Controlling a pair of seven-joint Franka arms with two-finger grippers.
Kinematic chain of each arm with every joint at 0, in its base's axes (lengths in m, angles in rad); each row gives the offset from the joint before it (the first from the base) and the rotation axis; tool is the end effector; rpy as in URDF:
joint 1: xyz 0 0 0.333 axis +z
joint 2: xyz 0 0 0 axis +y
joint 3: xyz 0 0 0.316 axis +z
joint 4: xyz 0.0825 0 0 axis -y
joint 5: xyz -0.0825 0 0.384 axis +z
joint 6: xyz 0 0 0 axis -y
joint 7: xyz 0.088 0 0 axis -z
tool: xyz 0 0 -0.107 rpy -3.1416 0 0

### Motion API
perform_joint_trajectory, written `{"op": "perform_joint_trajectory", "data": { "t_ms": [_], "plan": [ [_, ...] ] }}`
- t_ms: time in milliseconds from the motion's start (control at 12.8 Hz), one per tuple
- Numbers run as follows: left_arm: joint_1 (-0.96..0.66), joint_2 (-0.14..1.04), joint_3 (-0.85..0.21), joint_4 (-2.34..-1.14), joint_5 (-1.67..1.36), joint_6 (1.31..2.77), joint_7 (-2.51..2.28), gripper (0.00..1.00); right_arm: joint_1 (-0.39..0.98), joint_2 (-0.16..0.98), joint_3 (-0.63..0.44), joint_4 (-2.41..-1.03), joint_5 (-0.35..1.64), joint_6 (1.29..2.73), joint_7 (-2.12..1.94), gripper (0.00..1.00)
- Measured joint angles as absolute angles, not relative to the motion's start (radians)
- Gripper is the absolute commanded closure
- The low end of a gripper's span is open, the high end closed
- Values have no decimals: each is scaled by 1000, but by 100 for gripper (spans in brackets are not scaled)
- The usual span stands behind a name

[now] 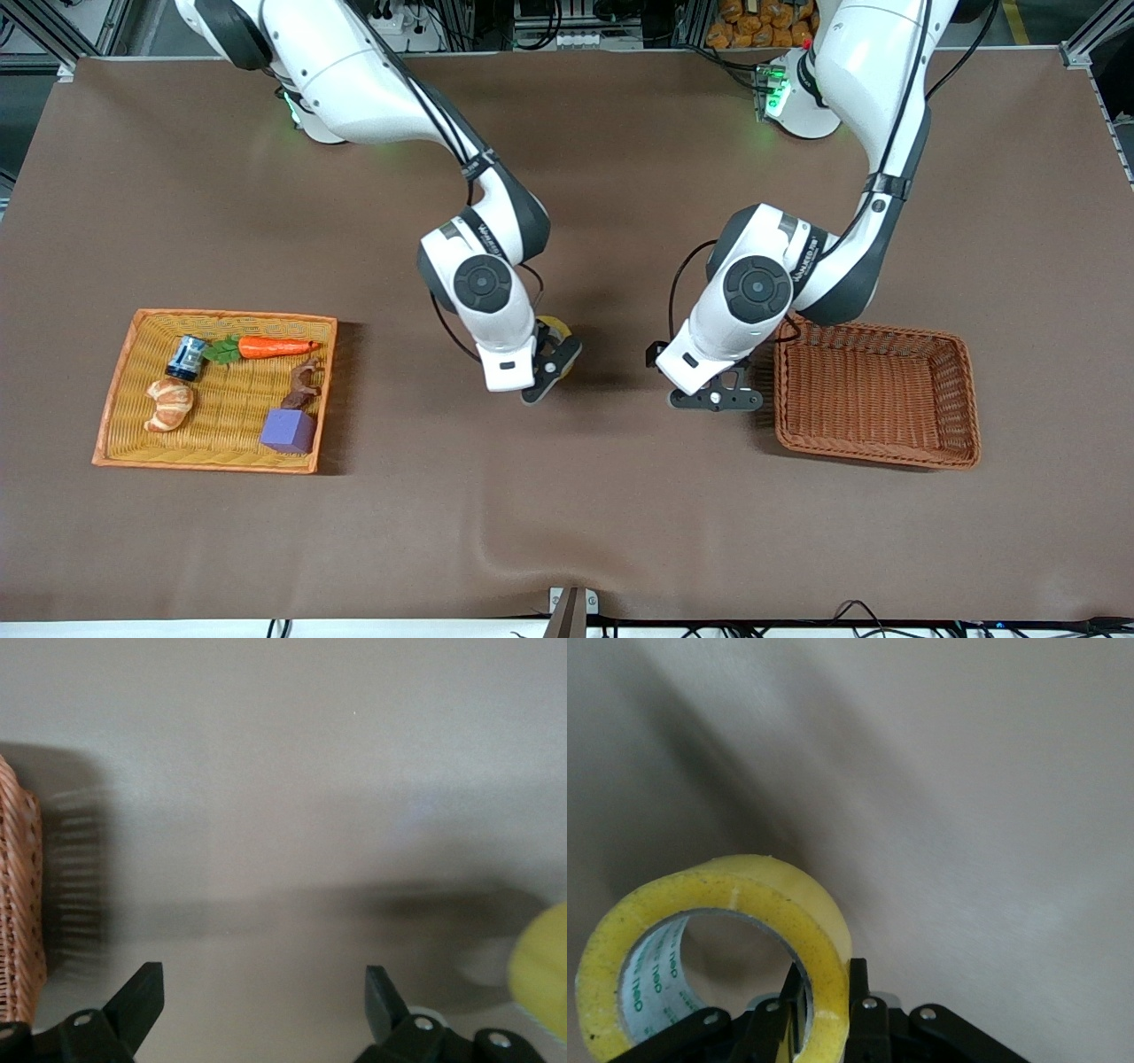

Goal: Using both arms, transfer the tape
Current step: 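Carry the tape toward the left gripper while the left gripper approaches, then grasp the tape with the left gripper while the right gripper releases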

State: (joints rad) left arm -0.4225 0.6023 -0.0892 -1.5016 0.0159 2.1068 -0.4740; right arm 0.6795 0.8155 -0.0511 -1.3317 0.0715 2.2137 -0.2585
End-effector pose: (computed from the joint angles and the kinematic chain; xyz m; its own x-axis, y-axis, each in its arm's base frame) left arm 0.6226 -0.3370 0.3171 0.9995 -0.0302 -0.0122 -0.0298 -0.9989 0.0351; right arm 0.5989 0.4491 0.2491 0.6484 0.7579 0.0710 0.7601 -0.6498 -0.0048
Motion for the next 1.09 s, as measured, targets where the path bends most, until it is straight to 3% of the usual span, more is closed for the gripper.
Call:
{"op": "perform_joint_trajectory", "data": {
  "t_ms": [78, 547, 781, 1094],
  "plan": [
    [-423, 603, -89, -1504, 16, 2113, -476, 0, 693, 828, -51, -1332, 72, 2228, -218, 0],
    [-421, 603, -86, -1510, 16, 2121, -496, 0, 695, 791, -123, -1301, 72, 2217, -127, 0],
    [-463, 607, -92, -1512, 14, 2137, -620, 0, 668, 710, -215, -1297, 72, 2142, -123, 0],
    [-589, 681, -101, -1469, -3, 2196, -806, 0, 537, 615, -235, -1299, 73, 1977, -124, 0]
  ]
}}
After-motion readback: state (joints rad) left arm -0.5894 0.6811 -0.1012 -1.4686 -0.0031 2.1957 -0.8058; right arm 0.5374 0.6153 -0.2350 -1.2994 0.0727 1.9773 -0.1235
